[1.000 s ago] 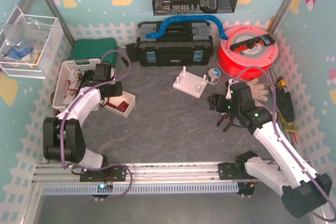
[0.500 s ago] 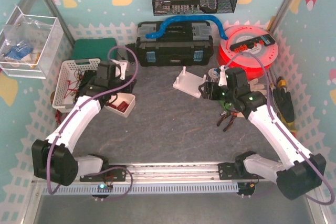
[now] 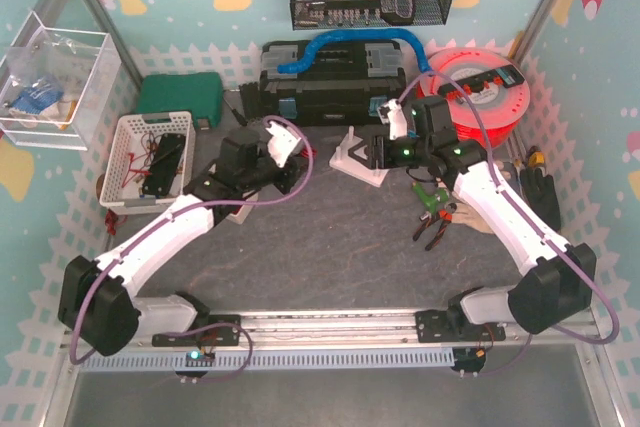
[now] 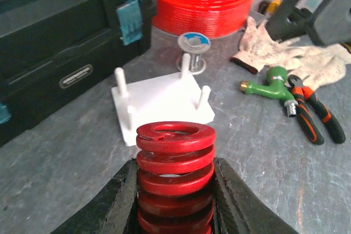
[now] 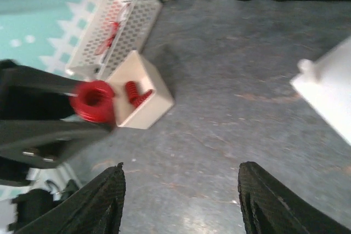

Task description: Install the large spring

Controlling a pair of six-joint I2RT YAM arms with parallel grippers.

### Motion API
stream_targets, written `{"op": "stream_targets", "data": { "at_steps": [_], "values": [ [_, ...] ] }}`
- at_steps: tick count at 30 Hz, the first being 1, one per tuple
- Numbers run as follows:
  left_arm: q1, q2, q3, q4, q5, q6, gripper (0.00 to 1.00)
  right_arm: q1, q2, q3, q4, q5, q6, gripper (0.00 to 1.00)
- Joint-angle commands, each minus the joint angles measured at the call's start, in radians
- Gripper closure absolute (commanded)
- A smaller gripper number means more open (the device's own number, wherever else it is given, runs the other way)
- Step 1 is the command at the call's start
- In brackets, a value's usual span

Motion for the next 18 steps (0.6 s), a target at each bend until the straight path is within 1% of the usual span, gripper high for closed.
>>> {"op": "stream_targets", "data": {
  "at_steps": [1,4,9,18],
  "values": [
    [-0.045,0.050,0.041,0.090,0.041,0.087,0.96,0.029,0.030,0.078,0.020,-0.153,-0.017,0.42],
    [-0.071,0.077,0.056,0.108,0.047,0.108,0.96,0.045,0.047,0.106,0.030,-0.195,-0.007,0.41],
    [-0.107,0.093,0.071,0.127,0.057,0.139,0.96,0.062,0.064,0.107,0.053,-0.245,0.009,0.41],
    [-0.141,0.078,0.079,0.128,0.087,0.178,0.96,0.066,0.092,0.094,0.049,-0.238,0.001,0.42]
  ]
}}
